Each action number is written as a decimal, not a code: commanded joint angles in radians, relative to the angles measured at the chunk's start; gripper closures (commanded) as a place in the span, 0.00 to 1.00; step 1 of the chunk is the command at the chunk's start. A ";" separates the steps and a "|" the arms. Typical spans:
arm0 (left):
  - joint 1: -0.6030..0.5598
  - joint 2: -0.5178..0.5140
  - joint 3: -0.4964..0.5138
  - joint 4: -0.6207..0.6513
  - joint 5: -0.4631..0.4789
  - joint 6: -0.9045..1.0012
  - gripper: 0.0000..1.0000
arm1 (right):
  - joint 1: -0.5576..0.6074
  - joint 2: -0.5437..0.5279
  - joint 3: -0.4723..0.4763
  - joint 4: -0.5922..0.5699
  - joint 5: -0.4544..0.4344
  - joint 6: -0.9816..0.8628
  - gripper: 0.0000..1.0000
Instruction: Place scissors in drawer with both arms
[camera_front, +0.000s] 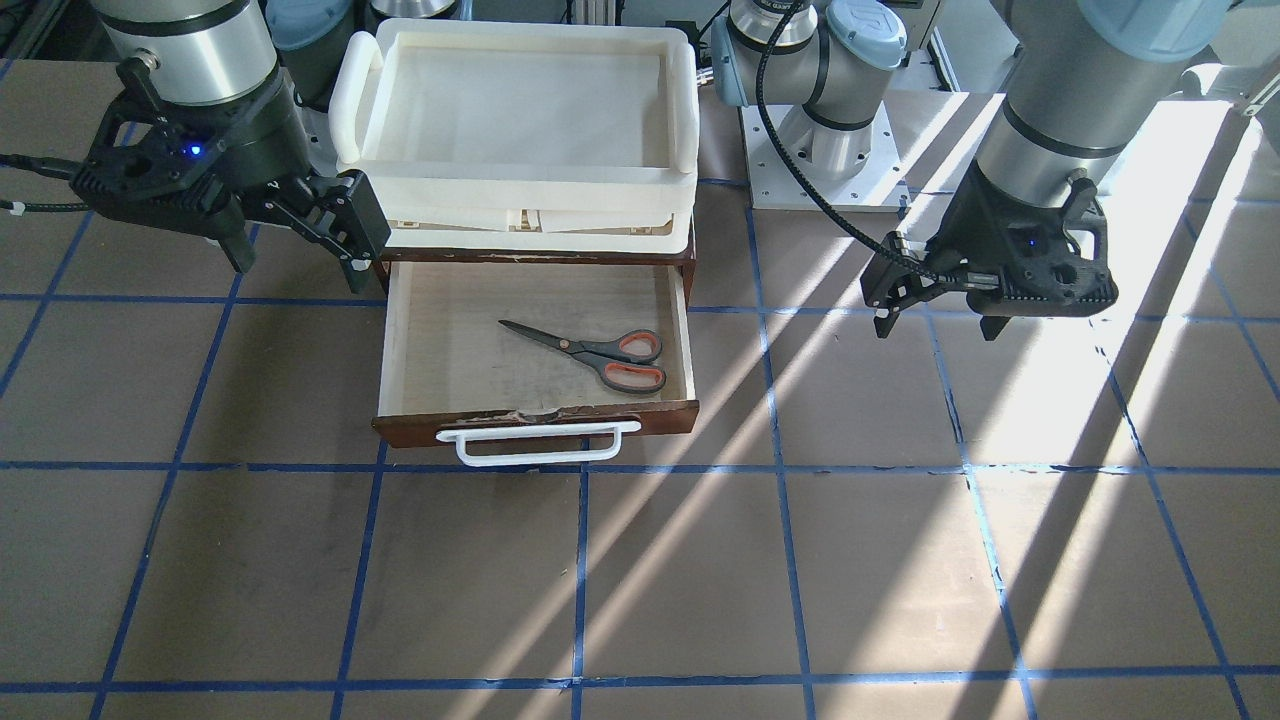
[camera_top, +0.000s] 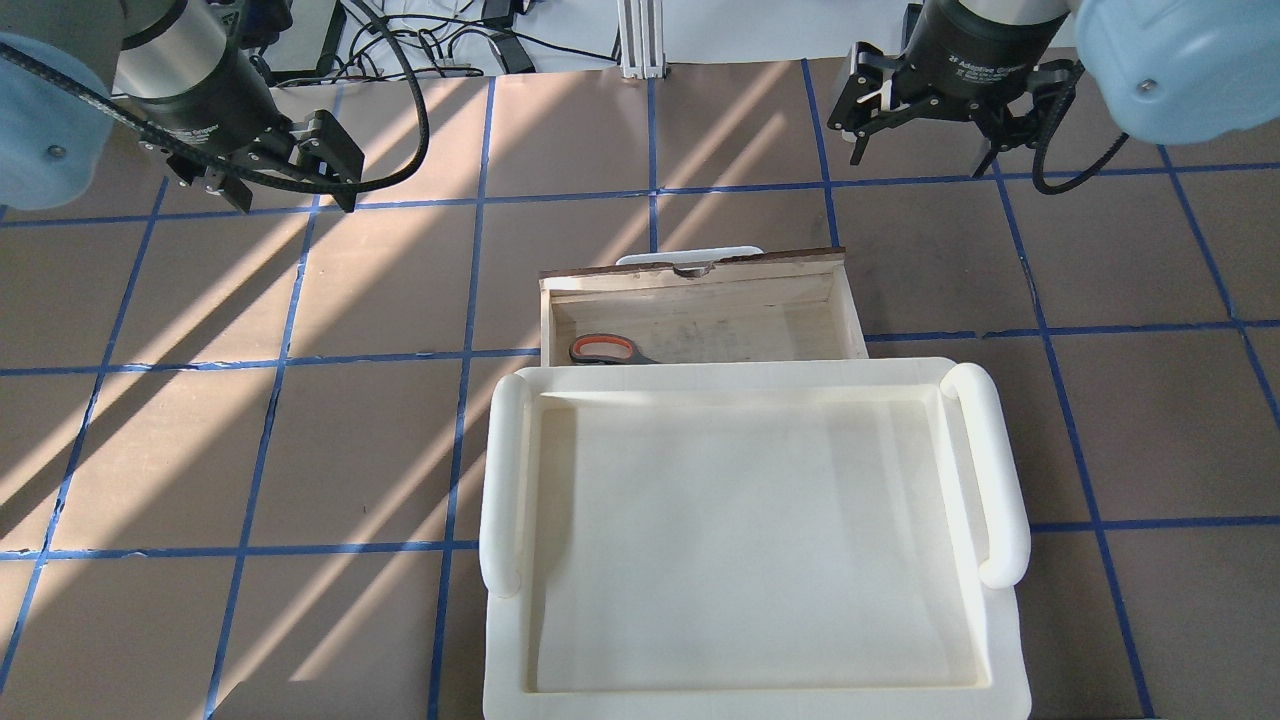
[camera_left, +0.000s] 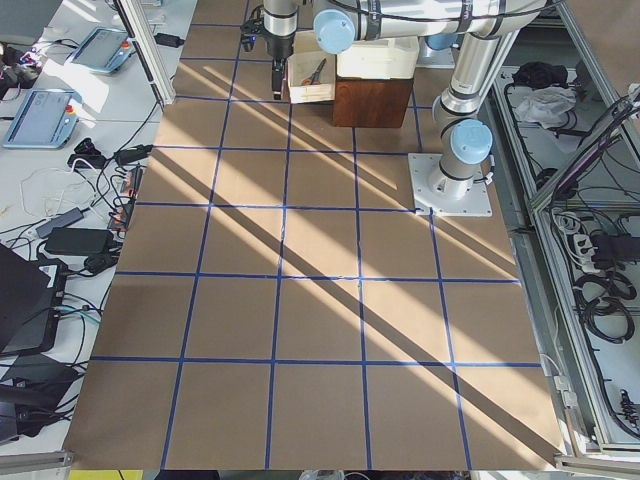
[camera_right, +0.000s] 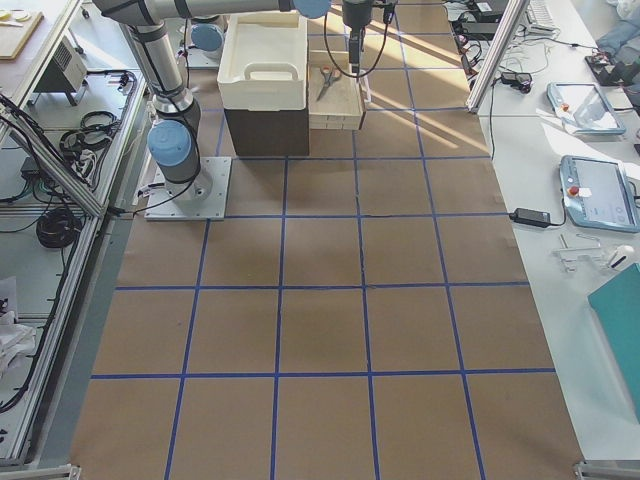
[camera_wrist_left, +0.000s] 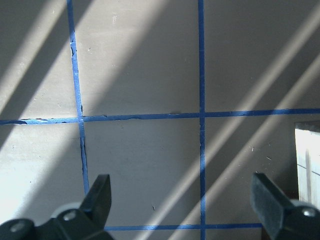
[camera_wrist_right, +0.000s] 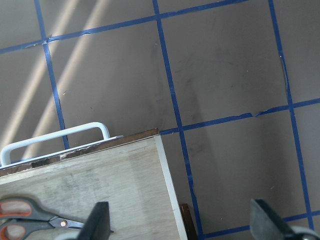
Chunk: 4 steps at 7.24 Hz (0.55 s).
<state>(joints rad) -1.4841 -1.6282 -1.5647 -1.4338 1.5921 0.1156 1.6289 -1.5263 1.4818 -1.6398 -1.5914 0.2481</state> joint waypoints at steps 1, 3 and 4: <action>-0.010 0.030 -0.006 -0.022 -0.001 -0.002 0.00 | 0.000 0.000 0.000 0.000 -0.001 0.000 0.00; -0.010 0.045 -0.006 -0.039 -0.030 -0.002 0.00 | 0.000 0.000 0.000 0.000 0.001 0.000 0.00; -0.010 0.054 -0.012 -0.045 -0.040 -0.004 0.00 | 0.000 0.000 0.000 0.000 0.001 0.000 0.00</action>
<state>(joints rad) -1.4938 -1.5843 -1.5724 -1.4699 1.5687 0.1131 1.6291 -1.5263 1.4818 -1.6398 -1.5909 0.2484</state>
